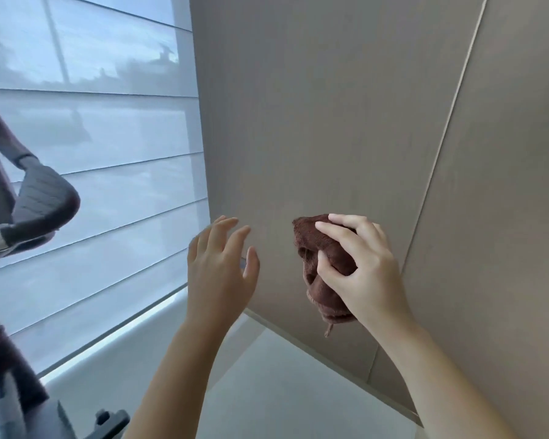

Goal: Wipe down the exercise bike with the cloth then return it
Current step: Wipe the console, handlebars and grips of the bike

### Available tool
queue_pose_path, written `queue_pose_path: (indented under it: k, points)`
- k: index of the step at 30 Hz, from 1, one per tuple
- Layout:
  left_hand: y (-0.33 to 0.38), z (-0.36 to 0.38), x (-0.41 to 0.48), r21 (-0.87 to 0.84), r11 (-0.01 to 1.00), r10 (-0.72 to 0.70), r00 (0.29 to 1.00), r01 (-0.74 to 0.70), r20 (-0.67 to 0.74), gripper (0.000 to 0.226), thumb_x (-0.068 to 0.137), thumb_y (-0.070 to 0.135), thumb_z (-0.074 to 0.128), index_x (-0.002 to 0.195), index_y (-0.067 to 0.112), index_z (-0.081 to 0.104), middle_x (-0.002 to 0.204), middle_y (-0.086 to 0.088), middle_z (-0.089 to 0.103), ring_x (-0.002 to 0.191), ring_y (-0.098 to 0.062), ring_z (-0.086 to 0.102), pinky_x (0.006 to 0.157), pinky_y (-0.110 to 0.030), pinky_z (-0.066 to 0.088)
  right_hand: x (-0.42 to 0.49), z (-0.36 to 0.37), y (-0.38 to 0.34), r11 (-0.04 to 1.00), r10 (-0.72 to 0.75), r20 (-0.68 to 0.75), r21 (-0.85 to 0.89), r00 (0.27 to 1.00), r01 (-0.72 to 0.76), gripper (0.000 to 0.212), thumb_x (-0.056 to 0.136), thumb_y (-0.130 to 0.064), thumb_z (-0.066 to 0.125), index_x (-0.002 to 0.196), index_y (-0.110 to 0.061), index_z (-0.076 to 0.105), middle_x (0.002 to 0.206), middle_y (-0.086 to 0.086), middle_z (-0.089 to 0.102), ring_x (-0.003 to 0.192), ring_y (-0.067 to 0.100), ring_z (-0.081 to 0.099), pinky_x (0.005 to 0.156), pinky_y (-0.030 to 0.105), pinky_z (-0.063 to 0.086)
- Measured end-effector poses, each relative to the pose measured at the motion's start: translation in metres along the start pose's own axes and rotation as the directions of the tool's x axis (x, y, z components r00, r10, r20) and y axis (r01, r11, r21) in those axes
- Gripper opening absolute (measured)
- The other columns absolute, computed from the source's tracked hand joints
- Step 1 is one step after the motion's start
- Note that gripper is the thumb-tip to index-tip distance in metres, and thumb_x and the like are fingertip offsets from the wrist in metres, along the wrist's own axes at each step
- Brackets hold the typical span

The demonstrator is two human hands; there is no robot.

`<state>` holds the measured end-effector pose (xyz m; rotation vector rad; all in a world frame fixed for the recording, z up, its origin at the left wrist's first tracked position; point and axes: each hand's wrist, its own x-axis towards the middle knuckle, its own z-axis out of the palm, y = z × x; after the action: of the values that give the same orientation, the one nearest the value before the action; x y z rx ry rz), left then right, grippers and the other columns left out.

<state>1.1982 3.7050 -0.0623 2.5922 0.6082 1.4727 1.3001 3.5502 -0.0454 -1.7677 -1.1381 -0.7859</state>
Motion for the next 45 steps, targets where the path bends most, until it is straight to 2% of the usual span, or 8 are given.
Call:
queue_pose_path:
  k: [8, 16, 26, 33, 36, 39, 41, 45]
  points:
    - [-0.081, -0.028, 0.028, 0.249, 0.961, -0.092, 0.988, 0.120, -0.122, 0.027, 0.077, 0.006, 0.065, 0.104, 0.002, 0.063, 0.113, -0.019, 0.061, 0.110, -0.038, 0.053, 0.093, -0.048, 0.038, 0.047, 0.106, -0.019, 0.947, -0.112, 0.085, 0.310, 0.990, 0.081, 0.033, 0.075, -0.009, 0.064, 0.107, -0.016, 0.065, 0.110, -0.001, 0.060, 0.098, 0.023, 0.051, 0.091, 0.006, 0.031]
    - [-0.157, -0.063, 0.044, 0.507, 0.816, -0.205, 0.959, 0.278, -0.195, 0.030, 0.080, 0.016, 0.054, 0.104, 0.002, 0.063, 0.114, -0.018, 0.060, 0.111, -0.037, 0.053, 0.094, -0.048, 0.038, 0.094, 0.214, -0.056, 0.785, -0.239, 0.135, 0.610, 0.962, 0.109, 0.035, 0.075, -0.009, 0.064, 0.110, -0.015, 0.065, 0.110, 0.001, 0.060, 0.101, 0.020, 0.051, 0.092, 0.010, 0.035]
    - [-0.240, -0.070, 0.048, 0.590, 0.679, -0.351, 0.899, 0.438, -0.263, 0.029, 0.079, 0.015, 0.052, 0.100, -0.001, 0.065, 0.108, -0.018, 0.063, 0.109, -0.036, 0.055, 0.094, -0.047, 0.040, 0.129, 0.331, -0.083, 0.558, -0.192, 0.261, 0.822, 0.946, -0.113, 0.035, 0.076, -0.002, 0.065, 0.106, -0.021, 0.064, 0.104, -0.010, 0.058, 0.102, 0.010, 0.054, 0.092, 0.023, 0.043]
    - [-0.288, -0.075, 0.058, 0.665, 0.622, -0.335, 0.908, 0.414, -0.251, 0.039, 0.084, 0.027, 0.042, 0.101, 0.001, 0.065, 0.107, -0.016, 0.064, 0.108, -0.032, 0.056, 0.095, -0.044, 0.039, 0.189, 0.396, -0.120, 0.566, -0.249, 0.132, 0.824, 0.959, 0.034, 0.033, 0.077, -0.005, 0.064, 0.109, -0.013, 0.064, 0.109, 0.004, 0.061, 0.103, 0.022, 0.053, 0.094, 0.024, 0.039]
    - [-0.302, -0.076, 0.057, 0.700, 0.577, -0.365, 0.900, 0.420, -0.240, 0.041, 0.086, 0.029, 0.041, 0.105, 0.001, 0.064, 0.109, -0.017, 0.064, 0.108, -0.033, 0.057, 0.095, -0.044, 0.040, 0.201, 0.414, -0.146, 0.521, -0.430, 0.156, 0.847, 0.889, 0.103, 0.032, 0.076, -0.006, 0.064, 0.107, -0.014, 0.064, 0.107, 0.003, 0.061, 0.101, 0.024, 0.053, 0.093, 0.026, 0.039]
    - [-0.311, -0.077, 0.050, 0.719, 0.560, -0.361, 0.903, 0.411, -0.234, 0.043, 0.088, 0.030, 0.038, 0.106, -0.001, 0.063, 0.110, -0.018, 0.064, 0.107, -0.033, 0.058, 0.093, -0.044, 0.042, 0.185, 0.427, -0.166, 0.557, -0.639, 0.276, 0.809, 0.718, 0.185, 0.032, 0.078, -0.021, 0.065, 0.110, -0.024, 0.063, 0.115, -0.004, 0.058, 0.113, 0.024, 0.046, 0.092, 0.033, 0.038]
    - [-0.316, -0.076, 0.045, 0.734, 0.558, -0.325, 0.915, 0.389, -0.238, 0.042, 0.090, 0.028, 0.037, 0.103, 0.000, 0.065, 0.107, -0.016, 0.066, 0.103, -0.032, 0.060, 0.090, -0.042, 0.043, 0.172, 0.434, -0.169, 0.613, -0.661, 0.276, 0.735, 0.697, 0.290, 0.037, 0.079, -0.032, 0.063, 0.115, -0.029, 0.060, 0.125, -0.007, 0.053, 0.120, 0.020, 0.036, 0.092, 0.036, 0.039]
    - [-0.321, -0.074, 0.040, 0.740, 0.577, -0.257, 0.937, 0.346, -0.238, 0.037, 0.091, 0.025, 0.036, 0.096, 0.004, 0.066, 0.099, -0.011, 0.068, 0.093, -0.028, 0.062, 0.083, -0.037, 0.040, 0.182, 0.441, -0.170, 0.602, -0.660, 0.262, 0.745, 0.704, 0.287, 0.032, 0.080, -0.028, 0.062, 0.112, -0.029, 0.062, 0.121, -0.007, 0.054, 0.113, 0.024, 0.040, 0.088, 0.037, 0.043]
